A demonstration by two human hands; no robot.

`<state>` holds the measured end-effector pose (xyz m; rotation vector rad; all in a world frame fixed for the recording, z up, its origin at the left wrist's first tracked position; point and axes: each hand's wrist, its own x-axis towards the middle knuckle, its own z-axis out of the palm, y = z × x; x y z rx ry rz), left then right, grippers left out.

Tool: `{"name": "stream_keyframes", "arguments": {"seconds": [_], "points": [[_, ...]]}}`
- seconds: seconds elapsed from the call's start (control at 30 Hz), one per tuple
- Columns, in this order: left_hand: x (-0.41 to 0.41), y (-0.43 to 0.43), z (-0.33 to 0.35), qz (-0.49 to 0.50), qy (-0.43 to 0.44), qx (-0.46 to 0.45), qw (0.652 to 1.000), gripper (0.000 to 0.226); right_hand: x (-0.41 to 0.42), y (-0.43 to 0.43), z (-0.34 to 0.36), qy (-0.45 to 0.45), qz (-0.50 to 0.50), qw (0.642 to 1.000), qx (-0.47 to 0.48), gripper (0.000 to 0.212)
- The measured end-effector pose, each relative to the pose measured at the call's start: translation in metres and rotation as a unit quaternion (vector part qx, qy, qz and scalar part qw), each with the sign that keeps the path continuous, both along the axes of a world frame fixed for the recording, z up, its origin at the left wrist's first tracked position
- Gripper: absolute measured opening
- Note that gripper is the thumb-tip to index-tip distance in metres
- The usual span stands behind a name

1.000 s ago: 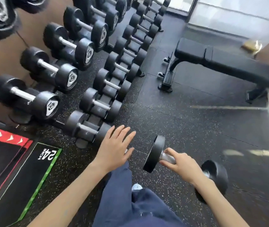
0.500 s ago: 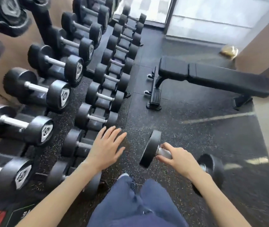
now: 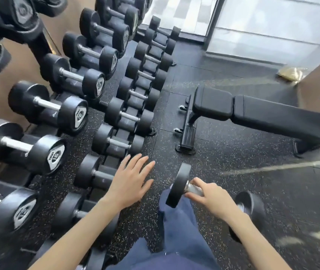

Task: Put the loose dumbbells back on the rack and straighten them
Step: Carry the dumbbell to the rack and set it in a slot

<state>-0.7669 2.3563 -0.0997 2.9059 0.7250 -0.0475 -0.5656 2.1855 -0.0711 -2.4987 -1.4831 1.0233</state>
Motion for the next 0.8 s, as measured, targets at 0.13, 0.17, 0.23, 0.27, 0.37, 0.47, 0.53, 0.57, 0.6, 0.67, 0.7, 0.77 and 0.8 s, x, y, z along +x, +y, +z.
{"name": "stream_keyframes", "arguments": {"seconds": [0.13,0.17,0.23,0.27,0.37,0.47,0.53,0.57,0.6,0.67,0.7,0.77,0.8], "points": [[0.073,0.045,0.014,-0.001,0.000,0.010,1.000,0.055,0.080,0.051,0.011,-0.030,0.016,0.999,0.007,0.050],[0.088,0.056,0.017,0.002,-0.004,0.017,1.000,0.055,0.098,0.063,0.015,-0.040,0.020,0.999,0.010,0.050],[0.122,0.080,0.024,0.012,-0.008,0.024,1.000,0.054,0.137,0.091,0.023,-0.056,0.029,0.998,0.020,0.049],[0.137,0.092,0.027,0.017,-0.015,0.022,1.000,0.054,0.153,0.105,0.027,-0.065,0.034,0.997,0.024,0.047],[0.169,0.119,0.029,0.029,-0.030,0.016,0.999,0.054,0.188,0.138,0.036,-0.077,0.043,0.996,0.029,0.047],[0.192,0.149,0.025,0.028,-0.028,0.018,0.999,0.053,0.211,0.169,0.034,-0.065,0.049,0.996,0.023,0.048],[0.205,0.173,0.019,0.027,-0.029,0.018,0.999,0.053,0.226,0.192,0.029,-0.060,0.051,0.997,0.015,0.049],[0.212,0.186,0.016,0.027,-0.026,0.018,0.999,0.053,0.233,0.204,0.025,-0.057,0.049,0.997,0.012,0.049],[0.220,0.201,0.013,0.026,-0.022,0.018,0.999,0.053,0.240,0.217,0.020,-0.054,0.048,0.997,0.008,0.048],[0.236,0.237,0.009,0.024,-0.023,0.019,0.999,0.052,0.254,0.246,0.013,-0.050,0.048,0.998,0.000,0.047],[0.244,0.256,0.008,0.022,-0.024,0.018,0.999,0.053,0.262,0.262,0.010,-0.051,0.043,0.998,-0.002,0.047],[0.261,0.296,0.009,0.016,-0.017,0.016,1.000,0.054,0.279,0.298,0.009,-0.046,0.026,0.999,0.003,0.047],[0.270,0.316,0.011,0.010,-0.017,0.015,1.000,0.055,0.288,0.316,0.010,-0.042,0.019,0.999,0.007,0.047]]}}
